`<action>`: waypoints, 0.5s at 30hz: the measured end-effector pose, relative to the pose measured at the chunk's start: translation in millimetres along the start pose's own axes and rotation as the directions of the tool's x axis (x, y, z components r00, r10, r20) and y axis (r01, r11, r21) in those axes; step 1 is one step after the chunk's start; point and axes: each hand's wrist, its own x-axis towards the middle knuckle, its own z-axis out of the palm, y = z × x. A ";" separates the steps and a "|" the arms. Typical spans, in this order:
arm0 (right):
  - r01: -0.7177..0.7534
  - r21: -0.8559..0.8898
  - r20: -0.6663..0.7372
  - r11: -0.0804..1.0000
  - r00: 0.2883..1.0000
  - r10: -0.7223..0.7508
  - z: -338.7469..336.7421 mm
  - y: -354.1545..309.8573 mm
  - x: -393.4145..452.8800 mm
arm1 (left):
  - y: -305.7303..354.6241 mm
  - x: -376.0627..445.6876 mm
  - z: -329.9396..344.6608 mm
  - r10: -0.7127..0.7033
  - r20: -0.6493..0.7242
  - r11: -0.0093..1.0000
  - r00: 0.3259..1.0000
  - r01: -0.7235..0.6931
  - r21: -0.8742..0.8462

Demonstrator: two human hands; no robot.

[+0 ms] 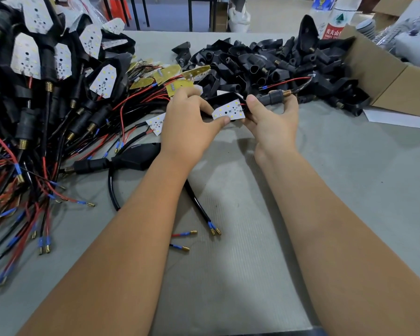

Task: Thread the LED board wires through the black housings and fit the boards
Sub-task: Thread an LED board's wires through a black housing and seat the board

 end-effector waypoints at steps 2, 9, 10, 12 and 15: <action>-0.008 -0.009 -0.002 1.000 1.000 0.008 0.0 1.3 1.2 | 2.3 -1.9 -0.1 0.000 0.000 0.998 1.000 0.000 -0.057; -0.041 0.050 0.045 0.998 0.998 0.039 -0.4 -0.6 0.8 | 6.5 -2.4 -1.5 -0.167 0.020 0.934 0.986 0.165 -0.316; -0.046 0.055 0.047 0.997 0.998 0.043 -0.2 -0.6 0.5 | 6.8 -2.6 -2.0 -0.172 0.020 0.925 0.985 0.168 -0.341; -0.052 0.052 0.050 0.997 0.998 0.049 -0.2 -0.9 0.1 | 7.0 -2.9 -1.7 -0.196 0.040 0.894 0.980 0.195 -0.403; -0.063 0.039 0.053 0.997 0.997 0.061 -1.3 -1.1 0.1 | 7.4 -2.7 -1.6 -0.210 0.055 0.867 0.976 0.212 -0.451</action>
